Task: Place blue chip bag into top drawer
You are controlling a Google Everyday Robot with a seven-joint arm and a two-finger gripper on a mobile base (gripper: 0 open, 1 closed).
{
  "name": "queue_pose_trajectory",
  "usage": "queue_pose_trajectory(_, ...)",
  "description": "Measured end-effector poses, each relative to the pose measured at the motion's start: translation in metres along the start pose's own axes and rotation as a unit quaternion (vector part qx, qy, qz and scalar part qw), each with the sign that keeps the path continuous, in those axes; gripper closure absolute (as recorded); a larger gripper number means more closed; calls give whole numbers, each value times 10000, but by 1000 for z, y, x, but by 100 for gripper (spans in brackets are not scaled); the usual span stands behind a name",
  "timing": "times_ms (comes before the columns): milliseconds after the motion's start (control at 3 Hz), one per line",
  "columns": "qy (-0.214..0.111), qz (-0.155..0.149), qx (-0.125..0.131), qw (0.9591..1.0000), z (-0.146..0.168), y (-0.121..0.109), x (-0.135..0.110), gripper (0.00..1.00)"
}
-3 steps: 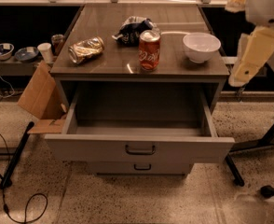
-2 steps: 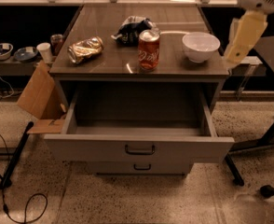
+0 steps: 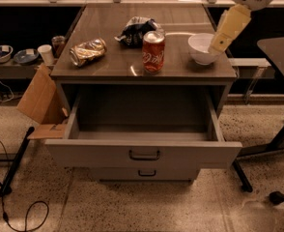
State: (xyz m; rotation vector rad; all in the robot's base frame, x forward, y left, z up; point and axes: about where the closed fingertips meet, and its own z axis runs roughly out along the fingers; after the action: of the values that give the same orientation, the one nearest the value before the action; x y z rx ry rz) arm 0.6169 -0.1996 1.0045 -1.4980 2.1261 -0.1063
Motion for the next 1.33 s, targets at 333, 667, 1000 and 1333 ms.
queue_pose_trajectory(333,-211,758,219,9967,14,-14,-13,0)
queue_pose_trajectory(667,-353,1459,522,9873,20,-21,-31,0)
queue_pose_trajectory(1000,-492,2175,681,9724,22,-27,-40,0)
queue_pose_trajectory(1333,-492,2175,681,9724,22,-27,-40,0)
